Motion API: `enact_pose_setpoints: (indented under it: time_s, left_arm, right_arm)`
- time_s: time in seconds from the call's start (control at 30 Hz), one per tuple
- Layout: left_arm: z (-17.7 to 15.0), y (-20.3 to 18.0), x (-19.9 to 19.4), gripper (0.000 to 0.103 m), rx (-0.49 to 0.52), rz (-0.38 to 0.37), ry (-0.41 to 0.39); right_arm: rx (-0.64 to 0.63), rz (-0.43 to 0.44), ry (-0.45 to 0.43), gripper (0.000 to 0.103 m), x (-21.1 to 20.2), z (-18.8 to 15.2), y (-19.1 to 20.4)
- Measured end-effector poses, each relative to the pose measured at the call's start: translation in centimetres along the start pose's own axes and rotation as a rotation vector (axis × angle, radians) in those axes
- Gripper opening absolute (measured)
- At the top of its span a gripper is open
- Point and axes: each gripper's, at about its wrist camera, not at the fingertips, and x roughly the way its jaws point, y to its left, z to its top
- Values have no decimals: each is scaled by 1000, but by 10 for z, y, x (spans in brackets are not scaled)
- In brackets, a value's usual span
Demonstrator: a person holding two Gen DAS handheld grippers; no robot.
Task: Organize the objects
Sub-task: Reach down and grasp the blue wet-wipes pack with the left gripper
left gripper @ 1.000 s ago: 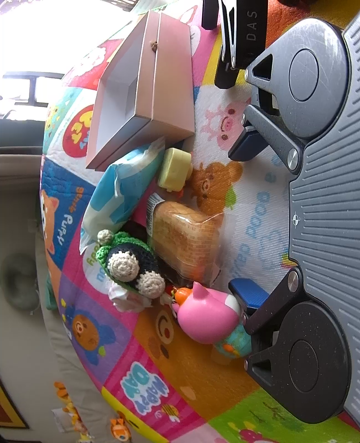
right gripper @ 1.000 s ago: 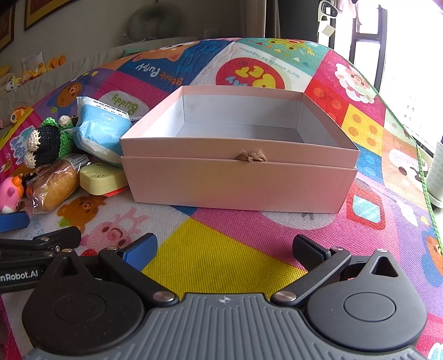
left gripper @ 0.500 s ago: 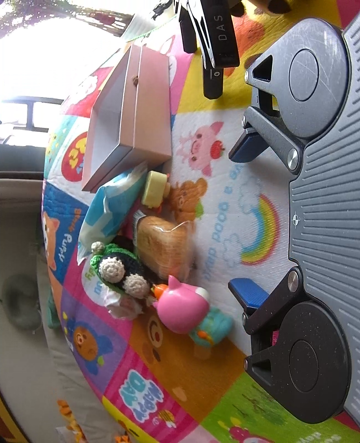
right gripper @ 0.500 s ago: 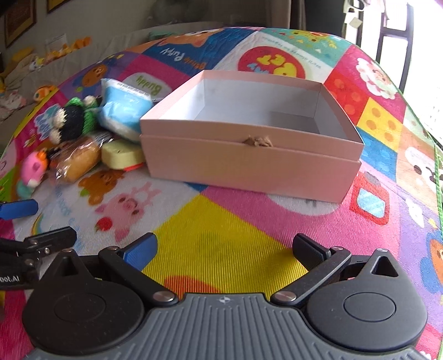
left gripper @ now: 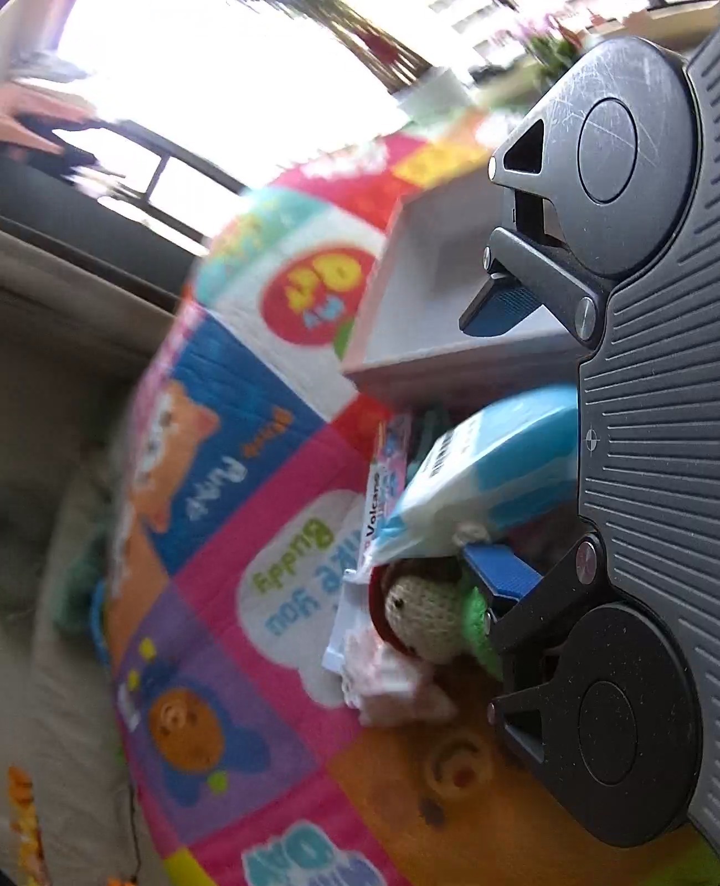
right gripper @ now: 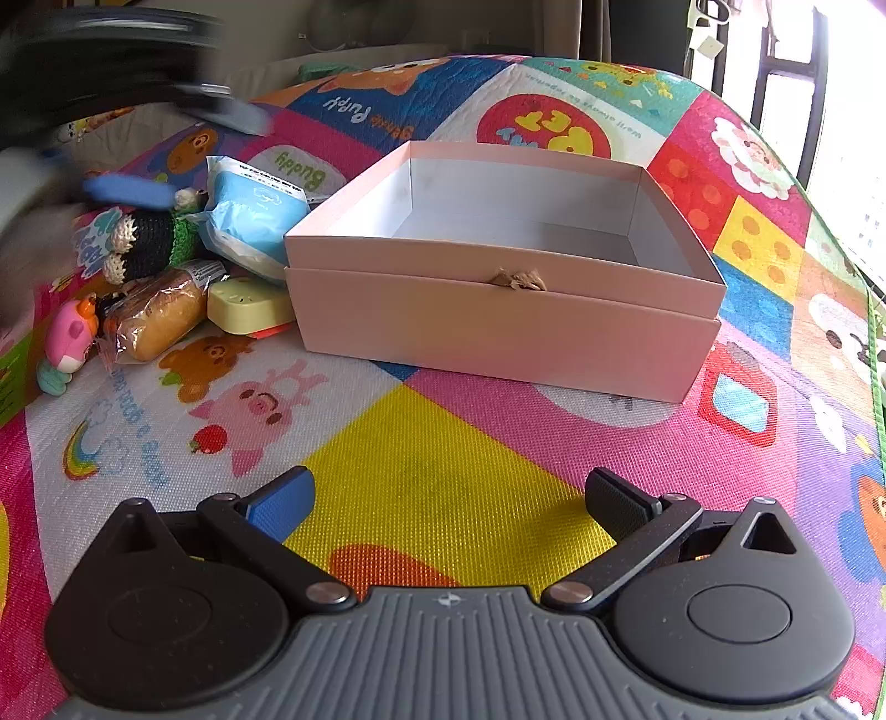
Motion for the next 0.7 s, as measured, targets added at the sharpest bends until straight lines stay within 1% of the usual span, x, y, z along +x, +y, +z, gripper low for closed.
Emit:
enact_pose_setpoints:
  time_s: [0.07,0.13,0.2,0.23,0.27,0.3,0.33,0.4,0.43,0.5,0.53,0.57,0.63,0.7]
  left_arm:
    - [5,-6,13,86,37,70,-6]
    - [5,-10,21,85,73,113,4]
    - [-4,-10,20,78,93,120,32]
    - [-9,-8,17,72,97,114,51]
    - [-14,-5,16,62,97,106,69]
    - [-18,-2,15,58,89,97,86]
    - [-21,3,16,58,65,78,97]
    - [-21,9,21,57,24,51,87]
    - [-19,10,25,57,0,50,84]
    - [-11,14,37,62,-54,57,94]
    - [-8,17,46,68,-80,63,101]
    - [-5,19,53,70,-101,73,103]
    - [-1,26,66,70,-152,77,94]
    - [0,29,73,69,-161,87,72]
  right_arm:
    - [0,0,-1,103,0,0,-1]
    - [1,1,0,103,0,-1,0]
    - [1,2,1,103,0,-1,-1]
    - [1,2,1,103,0,-1,-1]
    - [2,2,1,103,0,-1,-1]
    - [2,1,1,103,0,-2,-1]
    - [2,1,1,103,0,-1,-1]
    - [4,-2,0,103,0,-1,-1]
    - [5,-3,-1,103,0,-2,-1]
    - [5,-4,-1,103,0,-2,-1]
    - [5,-5,-1,103,0,-2,-1]
    - [4,-6,0,103,0,-1,-1]
    - [5,-5,0,103,0,-1,-1]
    - [6,-5,0,103,1,-1,-1]
